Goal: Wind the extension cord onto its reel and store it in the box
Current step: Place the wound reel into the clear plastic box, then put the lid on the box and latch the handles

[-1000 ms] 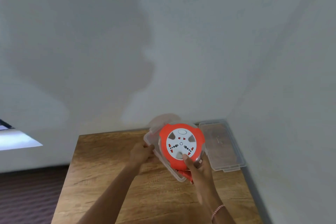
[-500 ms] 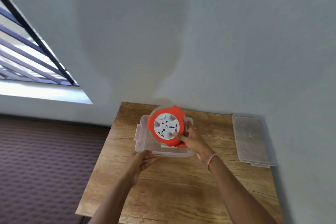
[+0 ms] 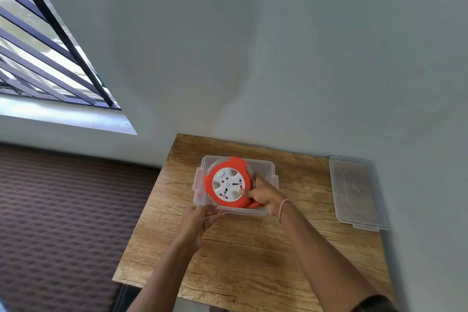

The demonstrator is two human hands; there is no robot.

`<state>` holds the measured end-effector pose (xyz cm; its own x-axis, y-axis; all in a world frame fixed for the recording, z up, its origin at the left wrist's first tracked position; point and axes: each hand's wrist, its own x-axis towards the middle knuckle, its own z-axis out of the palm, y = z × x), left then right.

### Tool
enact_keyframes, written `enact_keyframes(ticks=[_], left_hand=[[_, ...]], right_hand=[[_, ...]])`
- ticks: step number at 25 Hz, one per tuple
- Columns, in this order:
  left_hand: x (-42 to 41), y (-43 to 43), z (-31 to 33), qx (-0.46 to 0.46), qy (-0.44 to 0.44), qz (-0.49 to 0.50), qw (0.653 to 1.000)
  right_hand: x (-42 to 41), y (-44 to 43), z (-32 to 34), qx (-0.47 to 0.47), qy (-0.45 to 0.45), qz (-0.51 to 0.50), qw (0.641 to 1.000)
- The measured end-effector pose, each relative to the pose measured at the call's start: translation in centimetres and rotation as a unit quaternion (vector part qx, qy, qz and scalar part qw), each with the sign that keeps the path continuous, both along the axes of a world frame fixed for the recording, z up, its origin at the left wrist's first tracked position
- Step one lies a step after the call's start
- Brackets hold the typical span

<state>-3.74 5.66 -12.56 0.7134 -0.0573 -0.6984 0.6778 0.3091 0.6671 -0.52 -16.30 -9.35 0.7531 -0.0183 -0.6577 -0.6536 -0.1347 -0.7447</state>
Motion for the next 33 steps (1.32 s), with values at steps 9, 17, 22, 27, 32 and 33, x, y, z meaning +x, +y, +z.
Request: enact_keyframes(ticks=[9, 17, 22, 27, 32, 33], left_hand=[[0.9, 1.2, 1.2, 0.118, 0.006, -0.137, 0.983], [3.5, 2.3, 2.1, 0.294, -0.078, -0.109, 0.946], [4.1, 2.5, 2.1, 0.319, -0.064, -0.131, 0.936], [4.4, 1.6, 2.7, 0.527, -0.182, -0.174, 0.811], [2.2, -3.7, 3.1, 0.504, -0.491, -0.169, 0.690], [1.2, -5.6, 3.0, 0.471, -0.530, -0.206, 0.674]], right_hand=[[0.7, 0.1, -1.8, -0.185, 0.016, 0.082, 0.979], [1.1, 0.6, -2.1, -0.397, 0.018, 0.178, 0.900], [1.1, 0.4, -1.8, -0.429, -0.003, 0.214, 0.877], [-1.8, -2.4, -0.3, -0.433, -0.202, 0.073, 0.875], [-8.4, -10.1, -0.4, -0.388, -0.231, -0.175, 0.875], [-9.9, -11.8, -1.0, -0.356, -0.192, -0.240, 0.883]])
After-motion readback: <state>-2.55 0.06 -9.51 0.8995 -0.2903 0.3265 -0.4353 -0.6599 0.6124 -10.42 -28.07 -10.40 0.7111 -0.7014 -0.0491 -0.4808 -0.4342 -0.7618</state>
